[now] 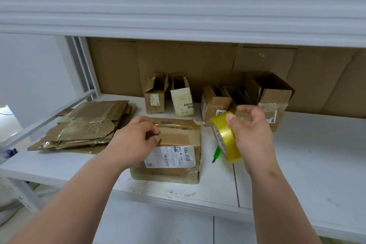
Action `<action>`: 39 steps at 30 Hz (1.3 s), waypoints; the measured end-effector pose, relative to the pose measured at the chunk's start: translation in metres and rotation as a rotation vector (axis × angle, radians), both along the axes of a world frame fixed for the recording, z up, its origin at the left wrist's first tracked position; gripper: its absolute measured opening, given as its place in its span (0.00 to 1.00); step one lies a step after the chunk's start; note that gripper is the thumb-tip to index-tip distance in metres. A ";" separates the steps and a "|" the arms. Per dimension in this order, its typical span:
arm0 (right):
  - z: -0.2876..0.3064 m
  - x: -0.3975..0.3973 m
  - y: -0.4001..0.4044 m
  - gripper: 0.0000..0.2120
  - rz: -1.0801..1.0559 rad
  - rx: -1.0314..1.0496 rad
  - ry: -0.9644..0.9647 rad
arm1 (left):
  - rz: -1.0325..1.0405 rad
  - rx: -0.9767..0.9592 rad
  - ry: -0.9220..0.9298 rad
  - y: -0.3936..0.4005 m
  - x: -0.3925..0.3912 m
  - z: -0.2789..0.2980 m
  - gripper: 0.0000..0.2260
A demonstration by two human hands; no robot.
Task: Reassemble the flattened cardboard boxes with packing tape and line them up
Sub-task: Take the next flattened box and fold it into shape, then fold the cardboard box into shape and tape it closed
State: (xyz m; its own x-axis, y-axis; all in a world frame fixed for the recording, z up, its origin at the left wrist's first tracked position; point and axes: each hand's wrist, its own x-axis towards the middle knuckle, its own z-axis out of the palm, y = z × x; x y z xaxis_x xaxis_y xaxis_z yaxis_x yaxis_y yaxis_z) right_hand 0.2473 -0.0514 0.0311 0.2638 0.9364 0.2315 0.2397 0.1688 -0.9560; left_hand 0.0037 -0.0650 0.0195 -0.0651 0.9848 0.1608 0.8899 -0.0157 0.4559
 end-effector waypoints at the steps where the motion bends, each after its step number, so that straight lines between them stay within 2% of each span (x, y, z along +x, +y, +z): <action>1: 0.003 -0.005 -0.002 0.04 0.003 0.022 -0.006 | -0.022 -0.020 0.000 -0.001 -0.001 0.002 0.06; 4: 0.012 -0.021 -0.007 0.03 0.076 0.058 0.008 | -0.059 -0.085 -0.054 -0.005 -0.003 0.009 0.14; 8: 0.024 -0.038 -0.008 0.08 0.193 -0.036 0.024 | -0.065 -0.105 -0.517 -0.011 -0.007 0.013 0.09; 11: 0.026 -0.049 -0.011 0.19 0.339 -0.107 -0.156 | -0.066 -0.081 -0.777 -0.007 -0.017 0.012 0.11; 13: 0.021 -0.060 -0.013 0.26 0.375 -0.098 -0.395 | -0.073 -0.083 -0.865 -0.005 -0.025 0.011 0.12; 16: 0.010 -0.073 -0.012 0.28 0.350 -0.019 -0.739 | -0.115 -0.107 -0.851 -0.003 -0.030 0.006 0.17; 20: 0.007 -0.071 -0.008 0.30 0.376 0.047 -0.855 | -0.128 -0.109 -0.766 0.001 -0.029 0.000 0.22; 25: 0.004 -0.072 -0.008 0.16 0.310 0.115 -1.089 | -0.137 -0.032 -0.543 0.007 -0.032 0.004 0.26; 28: 0.006 -0.069 -0.010 0.16 0.293 0.154 -1.076 | -0.168 -0.014 -0.508 0.010 -0.035 0.005 0.26; 34: 0.021 -0.061 -0.012 0.16 0.341 0.294 -0.906 | -0.252 -0.052 -0.648 0.009 -0.042 0.017 0.23; 39: 0.028 -0.065 -0.002 0.13 0.407 0.292 -0.765 | -0.293 -0.025 -0.884 0.004 -0.056 0.025 0.19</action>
State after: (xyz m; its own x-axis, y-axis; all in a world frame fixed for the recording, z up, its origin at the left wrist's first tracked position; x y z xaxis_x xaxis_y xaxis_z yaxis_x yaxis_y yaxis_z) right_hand 0.1827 -0.0534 0.0591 -0.3972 0.7999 0.4499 0.6590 0.5898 -0.4667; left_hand -0.0520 -0.0610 0.0442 0.0985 0.9838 0.1499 0.1816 -0.1659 0.9693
